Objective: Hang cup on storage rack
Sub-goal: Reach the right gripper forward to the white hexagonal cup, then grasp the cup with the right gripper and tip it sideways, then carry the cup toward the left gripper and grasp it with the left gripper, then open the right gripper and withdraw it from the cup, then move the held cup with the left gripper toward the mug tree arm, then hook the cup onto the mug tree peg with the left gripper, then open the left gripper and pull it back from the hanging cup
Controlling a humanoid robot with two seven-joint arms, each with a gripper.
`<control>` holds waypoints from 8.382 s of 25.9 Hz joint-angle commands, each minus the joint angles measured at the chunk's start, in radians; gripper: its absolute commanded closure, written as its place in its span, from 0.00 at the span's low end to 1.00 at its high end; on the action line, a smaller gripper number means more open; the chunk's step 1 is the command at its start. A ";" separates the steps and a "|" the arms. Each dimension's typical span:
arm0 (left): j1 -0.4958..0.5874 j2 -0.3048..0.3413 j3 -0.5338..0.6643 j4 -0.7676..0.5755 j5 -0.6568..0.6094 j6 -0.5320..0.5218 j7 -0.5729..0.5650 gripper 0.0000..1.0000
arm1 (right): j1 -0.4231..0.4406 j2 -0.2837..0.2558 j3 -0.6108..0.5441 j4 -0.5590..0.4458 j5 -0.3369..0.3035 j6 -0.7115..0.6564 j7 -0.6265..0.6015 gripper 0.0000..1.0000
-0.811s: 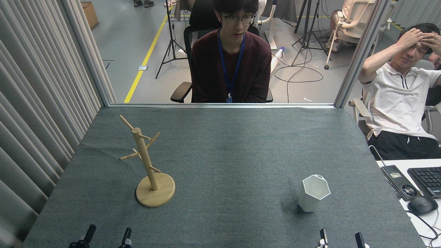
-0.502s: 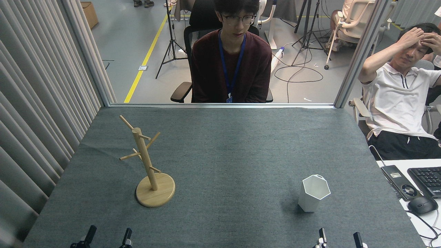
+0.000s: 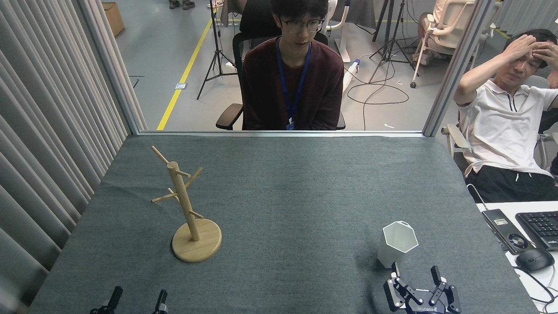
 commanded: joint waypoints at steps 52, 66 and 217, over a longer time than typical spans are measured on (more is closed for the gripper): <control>-0.140 -0.002 -0.346 0.030 -0.290 0.015 0.020 0.00 | 0.022 0.119 0.399 -0.338 0.140 0.003 -0.034 0.36; -0.149 -0.055 -0.455 0.026 -0.373 0.017 0.013 0.00 | 0.086 0.242 0.536 -0.338 0.270 0.015 -0.048 0.36; -0.156 -0.011 -0.111 0.030 -0.068 0.137 -0.150 0.01 | 0.168 0.093 0.174 -0.324 0.106 0.166 0.066 0.02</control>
